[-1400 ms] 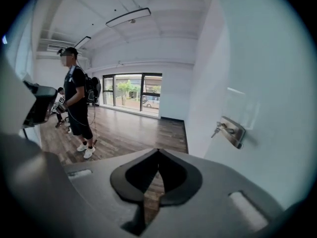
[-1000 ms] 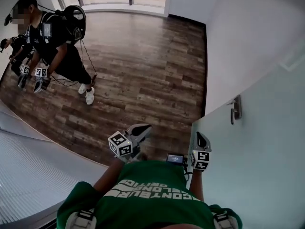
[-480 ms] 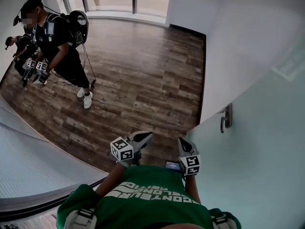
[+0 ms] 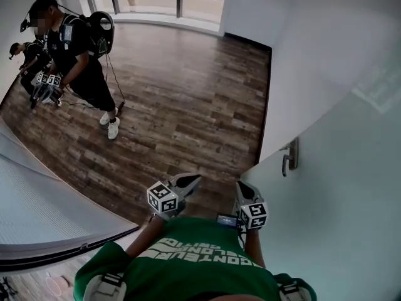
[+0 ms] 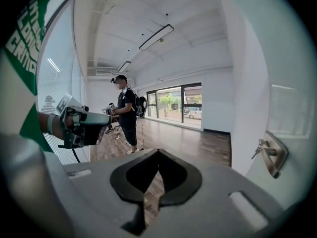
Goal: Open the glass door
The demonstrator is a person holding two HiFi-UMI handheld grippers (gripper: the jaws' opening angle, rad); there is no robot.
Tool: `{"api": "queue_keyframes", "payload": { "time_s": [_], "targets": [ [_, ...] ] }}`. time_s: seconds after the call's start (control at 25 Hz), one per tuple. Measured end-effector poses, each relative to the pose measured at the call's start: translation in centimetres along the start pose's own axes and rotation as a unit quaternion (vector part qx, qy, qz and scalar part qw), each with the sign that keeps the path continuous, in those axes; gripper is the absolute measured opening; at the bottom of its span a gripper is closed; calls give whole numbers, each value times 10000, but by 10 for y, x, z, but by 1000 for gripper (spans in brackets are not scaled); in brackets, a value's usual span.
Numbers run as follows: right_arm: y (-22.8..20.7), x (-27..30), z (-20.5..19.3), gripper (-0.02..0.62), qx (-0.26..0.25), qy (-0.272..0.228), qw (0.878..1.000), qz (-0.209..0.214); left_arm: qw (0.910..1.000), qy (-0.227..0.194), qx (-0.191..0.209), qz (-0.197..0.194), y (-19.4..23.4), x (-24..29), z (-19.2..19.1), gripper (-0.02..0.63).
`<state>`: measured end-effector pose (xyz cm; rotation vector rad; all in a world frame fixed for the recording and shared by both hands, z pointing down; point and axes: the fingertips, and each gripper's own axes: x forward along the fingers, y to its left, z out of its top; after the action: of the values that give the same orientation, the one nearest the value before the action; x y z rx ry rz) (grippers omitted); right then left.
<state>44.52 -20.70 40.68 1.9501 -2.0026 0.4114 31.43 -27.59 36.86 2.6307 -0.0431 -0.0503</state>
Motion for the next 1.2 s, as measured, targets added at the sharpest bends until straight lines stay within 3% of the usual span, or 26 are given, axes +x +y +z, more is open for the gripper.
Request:
{"api": "queue_keyframes", "payload": {
  "time_s": [0.36,0.56,0.8,1.2],
  "targets": [
    [14,7,2,-8,151,-120,9995,231,9997,198,100,43,1,7,-5,3],
    [26,15,1,-8,197,-95,9992,341,9997,130,-102,153,8,6,-6,3],
    [39,22,10,-8,-70,-195,9987,475,9997,239,-40,-46,-4,16,-11,3],
    [52,18,6,-8,-198,-182,9979,594,9995,317,-58,34,-10,9,-21,3]
  ]
}}
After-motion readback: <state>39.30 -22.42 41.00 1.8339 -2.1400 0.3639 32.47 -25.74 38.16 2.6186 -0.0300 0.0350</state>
